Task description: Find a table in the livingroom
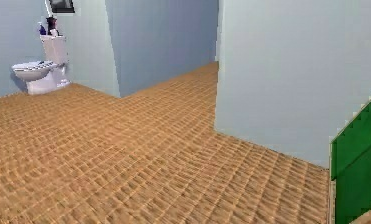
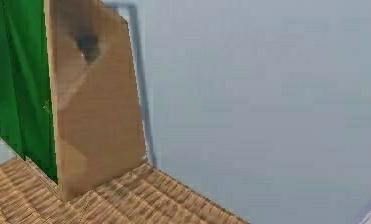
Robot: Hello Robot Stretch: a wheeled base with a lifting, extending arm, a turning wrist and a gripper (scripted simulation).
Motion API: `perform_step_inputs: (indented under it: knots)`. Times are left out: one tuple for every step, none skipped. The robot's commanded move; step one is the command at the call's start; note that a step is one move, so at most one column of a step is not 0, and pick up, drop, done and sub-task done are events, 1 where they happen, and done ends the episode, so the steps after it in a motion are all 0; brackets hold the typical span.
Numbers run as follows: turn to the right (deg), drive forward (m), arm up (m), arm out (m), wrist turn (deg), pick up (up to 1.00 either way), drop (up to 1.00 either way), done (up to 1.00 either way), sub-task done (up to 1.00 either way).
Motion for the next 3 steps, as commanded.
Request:
perform_step_inputs:
  knots:
    - [0.0, 1.0, 0.0, 0.0, 0.0, 0.0, 0.0, 0.0, 0.0]
    - [0.0, 1.0, 0.0, 0.0, 0.0, 0.0, 0.0, 0.0, 0.0]
    - [6.0, 0.0, 0.0, 0.0, 0.0, 0.0, 0.0, 0.0, 0.0]
